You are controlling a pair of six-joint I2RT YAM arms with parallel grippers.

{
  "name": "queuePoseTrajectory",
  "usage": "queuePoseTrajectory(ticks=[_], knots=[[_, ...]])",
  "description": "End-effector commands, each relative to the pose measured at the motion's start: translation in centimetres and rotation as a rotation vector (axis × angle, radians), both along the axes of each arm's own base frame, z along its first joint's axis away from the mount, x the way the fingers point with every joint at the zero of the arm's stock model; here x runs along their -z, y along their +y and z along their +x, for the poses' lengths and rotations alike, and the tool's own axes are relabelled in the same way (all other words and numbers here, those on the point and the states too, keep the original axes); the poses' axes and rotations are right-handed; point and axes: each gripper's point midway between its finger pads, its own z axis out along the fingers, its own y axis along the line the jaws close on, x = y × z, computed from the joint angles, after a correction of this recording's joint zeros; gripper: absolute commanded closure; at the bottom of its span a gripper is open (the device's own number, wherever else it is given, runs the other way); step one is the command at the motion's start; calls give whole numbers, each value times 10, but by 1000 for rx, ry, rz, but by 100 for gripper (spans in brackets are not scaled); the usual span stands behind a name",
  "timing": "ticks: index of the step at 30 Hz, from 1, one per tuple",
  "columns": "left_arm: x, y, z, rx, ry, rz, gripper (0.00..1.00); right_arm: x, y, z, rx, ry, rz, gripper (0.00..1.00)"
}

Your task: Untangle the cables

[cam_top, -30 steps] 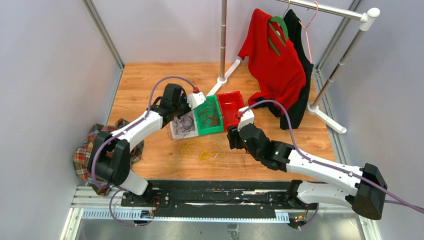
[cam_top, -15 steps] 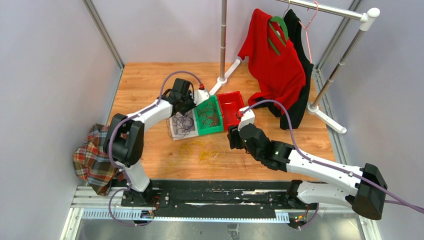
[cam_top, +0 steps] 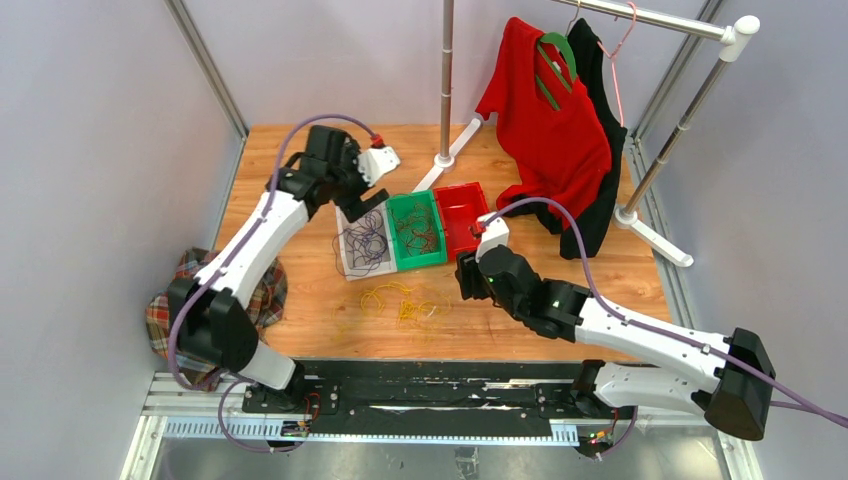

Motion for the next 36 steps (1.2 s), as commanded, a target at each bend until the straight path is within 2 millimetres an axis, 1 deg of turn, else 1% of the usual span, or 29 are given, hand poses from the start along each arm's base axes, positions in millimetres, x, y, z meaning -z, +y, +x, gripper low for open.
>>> queuePoseTrajectory(ticks=[1, 5, 8, 11, 13, 16, 18, 21, 25, 29, 33, 34, 36], knots=[[-5, 27, -44, -11, 114, -69, 7, -18, -3, 0, 9, 2, 40, 46], [29, 53, -71, -29, 169, -87, 6, -19, -2, -3, 2, 11, 55, 46], [53, 64, -80, -61, 222, -140, 8, -19, -2, -5, -3, 21, 59, 47], [70, 71, -77, -97, 265, -193, 12, -19, -1, -6, -7, 25, 69, 47], [76, 73, -72, -120, 292, -234, 14, -19, -2, -7, -6, 24, 73, 47], [80, 73, -60, -155, 305, -315, 16, -18, 0, -7, -11, 26, 80, 48], [82, 71, -55, -161, 304, -348, 19, -15, 2, -7, -13, 30, 80, 50], [90, 69, -51, -152, 314, -373, 28, -13, 3, -6, -15, 34, 72, 51], [102, 66, -48, -130, 331, -391, 48, -10, 3, -5, -13, 36, 62, 54], [110, 63, -48, -116, 355, -407, 62, -12, 2, -5, -16, 30, 57, 57], [108, 59, -51, -101, 372, -428, 72, -13, 2, -5, -17, 25, 59, 61], [105, 58, -52, -94, 374, -432, 76, -14, 2, -5, -18, 26, 61, 62], [97, 55, -55, -79, 382, -439, 88, -14, 3, -6, -21, 26, 67, 65]])
